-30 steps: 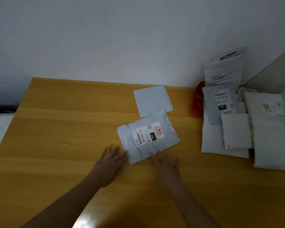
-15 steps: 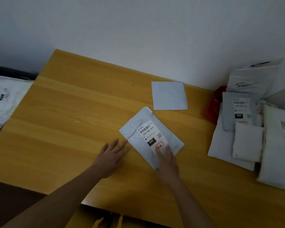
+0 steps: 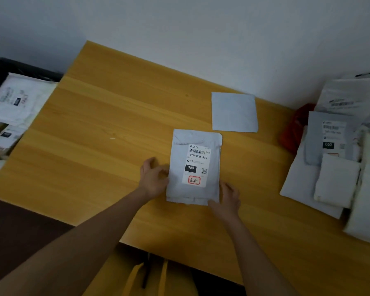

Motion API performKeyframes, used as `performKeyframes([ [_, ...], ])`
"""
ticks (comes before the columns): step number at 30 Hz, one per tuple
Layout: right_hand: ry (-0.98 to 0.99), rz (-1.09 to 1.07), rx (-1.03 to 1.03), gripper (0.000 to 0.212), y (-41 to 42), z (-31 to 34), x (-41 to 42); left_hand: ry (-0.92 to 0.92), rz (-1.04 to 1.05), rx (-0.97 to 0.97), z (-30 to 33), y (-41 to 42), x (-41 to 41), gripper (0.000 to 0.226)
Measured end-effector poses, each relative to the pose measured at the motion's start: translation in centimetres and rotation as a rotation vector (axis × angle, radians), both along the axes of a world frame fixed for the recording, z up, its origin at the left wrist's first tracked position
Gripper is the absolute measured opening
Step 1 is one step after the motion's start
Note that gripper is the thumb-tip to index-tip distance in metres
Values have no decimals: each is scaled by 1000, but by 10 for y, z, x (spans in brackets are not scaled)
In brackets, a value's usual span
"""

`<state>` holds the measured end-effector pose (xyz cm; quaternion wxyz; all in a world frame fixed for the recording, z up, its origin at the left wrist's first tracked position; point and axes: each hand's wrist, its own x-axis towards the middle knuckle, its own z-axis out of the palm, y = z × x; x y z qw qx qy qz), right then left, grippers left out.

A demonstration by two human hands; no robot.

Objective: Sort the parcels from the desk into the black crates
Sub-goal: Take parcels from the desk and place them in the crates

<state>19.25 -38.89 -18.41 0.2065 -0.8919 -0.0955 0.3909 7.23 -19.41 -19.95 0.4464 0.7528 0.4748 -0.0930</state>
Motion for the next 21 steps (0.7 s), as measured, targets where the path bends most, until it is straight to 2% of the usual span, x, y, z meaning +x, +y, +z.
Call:
performKeyframes([
  [4,8,-148,17,63,6,-5,5,19,7,-33,-4,-5,1,14],
  [8,64,-293,11,35,10,-21,18,66,-43,20,-10,-13,2,10],
  [10,77,-316,1,22,11,-27,25,84,-52,36,-11,-16,4,15],
  [13,171,-391,71,11,9,-31,33,99,-50,46,-10,-19,6,18],
  [18,411,-525,304,7,-6,-4,31,9,-41,-21,-2,-12,4,8],
  [21,476,-514,374,15,-11,12,14,-118,27,-78,10,3,-5,18],
])
